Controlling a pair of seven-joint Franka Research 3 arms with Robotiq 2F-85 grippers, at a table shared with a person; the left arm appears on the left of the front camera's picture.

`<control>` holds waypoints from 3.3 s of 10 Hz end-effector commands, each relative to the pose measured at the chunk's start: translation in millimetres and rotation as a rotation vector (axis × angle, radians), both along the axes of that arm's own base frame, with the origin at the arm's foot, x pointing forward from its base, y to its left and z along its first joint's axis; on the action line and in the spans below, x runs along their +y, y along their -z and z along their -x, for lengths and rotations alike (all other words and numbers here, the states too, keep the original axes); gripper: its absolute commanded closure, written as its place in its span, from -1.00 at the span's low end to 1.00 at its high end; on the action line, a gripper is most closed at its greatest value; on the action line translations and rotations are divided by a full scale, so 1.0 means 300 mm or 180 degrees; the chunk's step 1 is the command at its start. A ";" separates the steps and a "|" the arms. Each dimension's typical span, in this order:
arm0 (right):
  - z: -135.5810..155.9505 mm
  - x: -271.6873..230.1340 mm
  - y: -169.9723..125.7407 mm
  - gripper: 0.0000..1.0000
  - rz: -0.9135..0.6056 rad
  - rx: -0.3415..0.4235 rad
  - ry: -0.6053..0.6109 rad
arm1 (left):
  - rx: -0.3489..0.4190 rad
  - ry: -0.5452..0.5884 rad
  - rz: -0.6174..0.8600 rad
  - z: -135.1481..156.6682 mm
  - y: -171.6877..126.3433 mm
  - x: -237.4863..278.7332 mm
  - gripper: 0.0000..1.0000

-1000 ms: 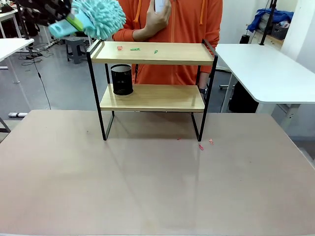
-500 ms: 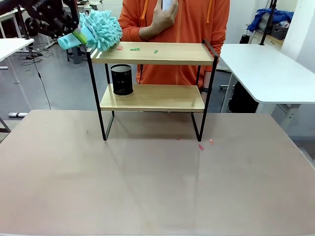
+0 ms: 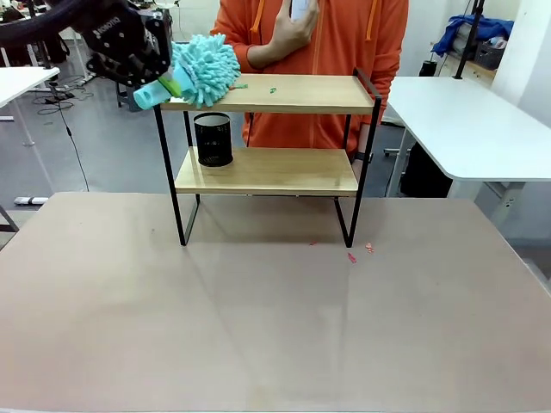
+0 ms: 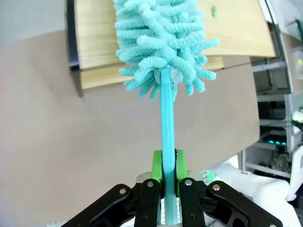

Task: Clean the shelf.
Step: Clean the remaining tier of the Shelf with the Duster once objects are removed.

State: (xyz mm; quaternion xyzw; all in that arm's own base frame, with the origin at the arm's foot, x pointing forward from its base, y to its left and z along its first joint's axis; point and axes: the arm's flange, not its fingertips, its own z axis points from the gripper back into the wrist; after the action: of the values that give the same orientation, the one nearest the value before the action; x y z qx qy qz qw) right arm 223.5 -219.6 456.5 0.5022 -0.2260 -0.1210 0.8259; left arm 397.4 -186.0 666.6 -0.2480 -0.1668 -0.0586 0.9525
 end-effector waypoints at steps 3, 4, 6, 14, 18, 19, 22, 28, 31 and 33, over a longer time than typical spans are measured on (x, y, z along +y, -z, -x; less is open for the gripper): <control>-0.004 0.010 0.002 -1.00 -0.0013 -0.0109 -0.0012 | 0.0227 0.0853 0.0158 0.029 0.011 -0.044 1.00; -0.004 0.010 0.002 -1.00 -0.0013 -0.0109 -0.0012 | 0.0352 0.1069 0.0181 0.032 0.007 -0.043 1.00; -0.004 0.010 0.002 -1.00 -0.0013 -0.0109 -0.0012 | 0.0638 0.1597 0.0138 0.043 -0.005 -0.014 1.00; -0.004 0.010 0.002 -1.00 -0.0013 -0.0109 -0.0012 | 0.1027 0.2632 0.0303 0.162 -0.055 0.169 1.00; -0.004 0.010 0.002 -1.00 -0.0013 -0.0109 -0.0012 | 0.0230 0.1598 0.0828 0.346 -0.211 0.686 1.00; -0.004 0.010 0.002 -1.00 -0.0013 -0.0109 -0.0012 | -0.0032 0.1017 0.1104 0.408 -0.211 0.872 1.00; -0.004 0.010 0.002 -1.00 -0.0013 -0.0109 -0.0012 | -0.0147 -0.0208 0.1869 0.466 -0.060 1.156 1.00; -0.004 0.010 0.002 -1.00 -0.0013 -0.0109 -0.0012 | 0.0404 -0.0766 0.0883 0.080 0.250 1.064 1.00; -0.004 0.010 0.002 -1.00 -0.0013 -0.0109 -0.0012 | 0.0137 -0.0972 0.1125 0.157 0.226 1.138 1.00; -0.004 0.010 0.002 -1.00 -0.0013 -0.0109 -0.0012 | 0.0137 -0.0972 0.1125 0.157 0.226 1.138 1.00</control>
State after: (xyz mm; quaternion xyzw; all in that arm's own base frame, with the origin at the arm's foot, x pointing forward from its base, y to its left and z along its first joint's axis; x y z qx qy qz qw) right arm 223.7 -219.1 456.4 0.5016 -0.2249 -0.1206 0.8266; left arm 349.7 163.2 598.5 -0.3842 -0.1928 0.1242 0.8943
